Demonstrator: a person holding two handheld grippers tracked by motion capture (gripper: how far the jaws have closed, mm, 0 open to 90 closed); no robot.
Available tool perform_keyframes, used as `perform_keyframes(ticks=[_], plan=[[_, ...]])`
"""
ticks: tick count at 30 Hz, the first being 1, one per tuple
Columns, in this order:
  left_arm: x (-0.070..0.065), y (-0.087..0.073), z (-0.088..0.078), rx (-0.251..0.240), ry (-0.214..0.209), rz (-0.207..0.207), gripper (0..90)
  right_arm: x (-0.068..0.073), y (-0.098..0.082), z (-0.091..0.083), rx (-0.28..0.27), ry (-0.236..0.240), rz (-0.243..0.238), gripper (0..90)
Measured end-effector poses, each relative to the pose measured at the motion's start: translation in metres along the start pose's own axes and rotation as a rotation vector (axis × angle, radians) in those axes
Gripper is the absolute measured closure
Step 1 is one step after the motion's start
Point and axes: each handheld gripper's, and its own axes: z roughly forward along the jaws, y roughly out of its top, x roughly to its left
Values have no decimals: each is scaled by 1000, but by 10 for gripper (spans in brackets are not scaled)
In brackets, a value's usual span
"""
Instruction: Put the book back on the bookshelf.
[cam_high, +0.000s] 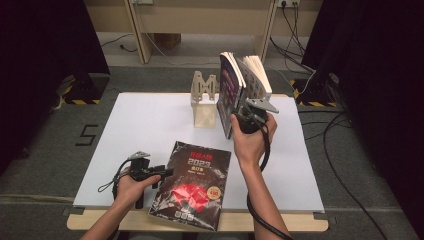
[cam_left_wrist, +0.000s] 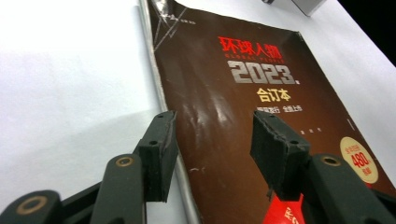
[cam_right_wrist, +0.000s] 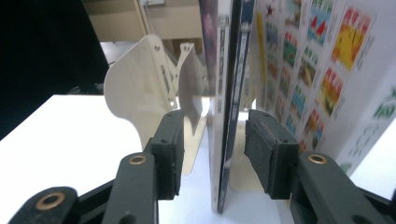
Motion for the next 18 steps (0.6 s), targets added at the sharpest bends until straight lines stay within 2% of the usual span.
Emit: perform_keyframes(ticks=[8, 18], plan=[[3, -1, 0, 0, 17, -5, 502, -3, -18, -6, 43, 33, 10, 575], [6, -1, 2, -5, 34, -17, 500, -6, -46, -8, 123, 62, 21, 576]])
